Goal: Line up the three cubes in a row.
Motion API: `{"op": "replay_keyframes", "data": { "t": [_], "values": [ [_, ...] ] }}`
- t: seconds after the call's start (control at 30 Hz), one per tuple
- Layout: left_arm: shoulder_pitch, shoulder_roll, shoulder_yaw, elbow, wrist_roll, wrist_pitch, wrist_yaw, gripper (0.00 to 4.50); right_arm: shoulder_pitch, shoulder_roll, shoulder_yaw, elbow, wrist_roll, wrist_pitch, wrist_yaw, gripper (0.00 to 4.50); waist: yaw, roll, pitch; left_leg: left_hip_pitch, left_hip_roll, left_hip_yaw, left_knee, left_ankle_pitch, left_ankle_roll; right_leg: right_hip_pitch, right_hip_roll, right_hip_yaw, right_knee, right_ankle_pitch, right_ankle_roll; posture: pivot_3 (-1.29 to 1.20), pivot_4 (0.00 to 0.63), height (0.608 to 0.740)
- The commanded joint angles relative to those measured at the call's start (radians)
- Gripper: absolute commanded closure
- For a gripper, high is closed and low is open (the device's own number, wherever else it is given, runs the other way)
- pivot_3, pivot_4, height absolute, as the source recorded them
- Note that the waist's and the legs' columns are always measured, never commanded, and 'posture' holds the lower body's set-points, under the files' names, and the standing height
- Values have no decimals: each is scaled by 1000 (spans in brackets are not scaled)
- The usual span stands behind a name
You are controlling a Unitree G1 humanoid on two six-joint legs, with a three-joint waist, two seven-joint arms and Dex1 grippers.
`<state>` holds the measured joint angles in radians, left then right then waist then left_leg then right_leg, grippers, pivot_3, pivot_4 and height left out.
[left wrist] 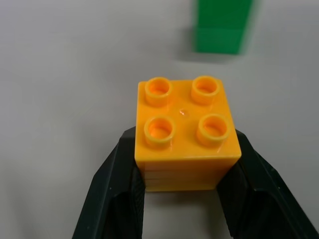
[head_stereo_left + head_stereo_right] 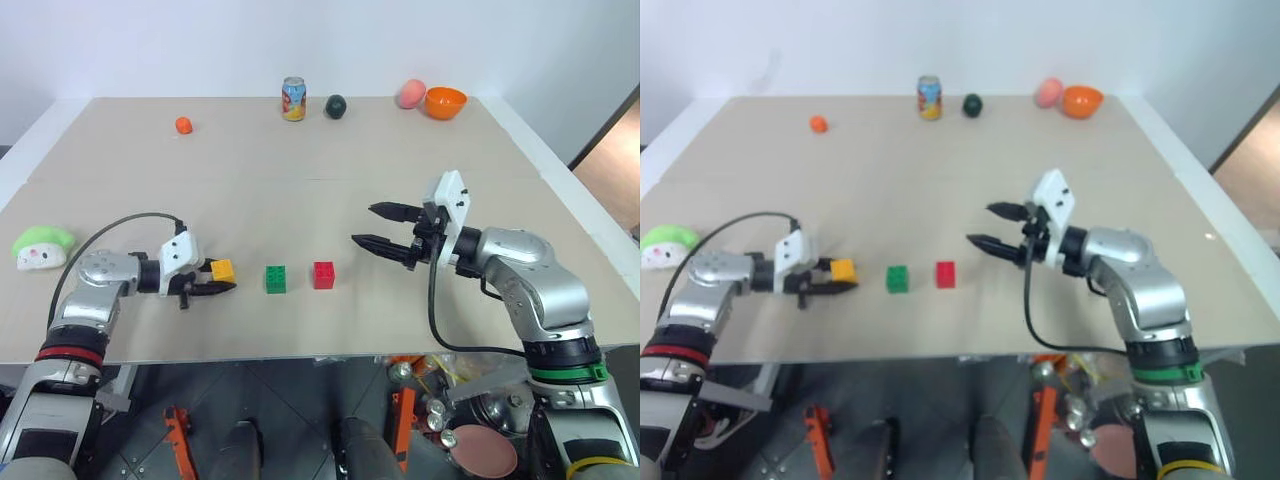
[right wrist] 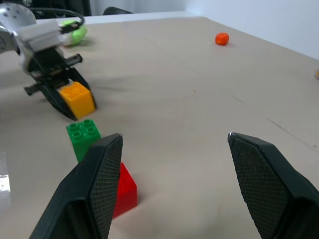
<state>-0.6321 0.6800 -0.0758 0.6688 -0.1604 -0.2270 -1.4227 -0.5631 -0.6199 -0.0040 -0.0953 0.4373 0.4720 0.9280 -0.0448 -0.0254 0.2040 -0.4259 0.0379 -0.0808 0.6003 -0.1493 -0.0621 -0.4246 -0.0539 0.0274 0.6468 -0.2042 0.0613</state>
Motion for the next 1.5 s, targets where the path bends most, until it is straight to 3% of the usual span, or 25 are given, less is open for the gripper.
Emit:
{"op": "replay_keyframes", "data": {
  "t": [0.03,0.43,0.77,1.5],
  "values": [
    [-41,-6,-20,57,-3,-54,-95,3135,-1,-19,-46,-60,26,4,-3,1029,0,0,0,0,0,0,0,0,0,0,0,0,0,0,0,0,150,740],
    [-212,-108,-41,284,31,-133,-182,3135,57,-63,-95,-139,67,50,-20,1029,1,0,0,-1,0,0,1,-1,1,0,0,0,0,-1,1,0,150,740],
    [-263,-84,-6,400,42,-154,-187,3135,79,-92,-122,-152,78,65,-23,1029,-1,0,0,-1,0,0,1,-1,1,-1,0,0,0,0,1,0,150,740],
    [-236,-80,-47,361,-34,-131,-192,3135,54,-131,-115,-132,74,73,-1,1029,0,0,0,-1,0,0,1,-1,1,0,0,0,0,0,1,0,150,740]
  ]
}}
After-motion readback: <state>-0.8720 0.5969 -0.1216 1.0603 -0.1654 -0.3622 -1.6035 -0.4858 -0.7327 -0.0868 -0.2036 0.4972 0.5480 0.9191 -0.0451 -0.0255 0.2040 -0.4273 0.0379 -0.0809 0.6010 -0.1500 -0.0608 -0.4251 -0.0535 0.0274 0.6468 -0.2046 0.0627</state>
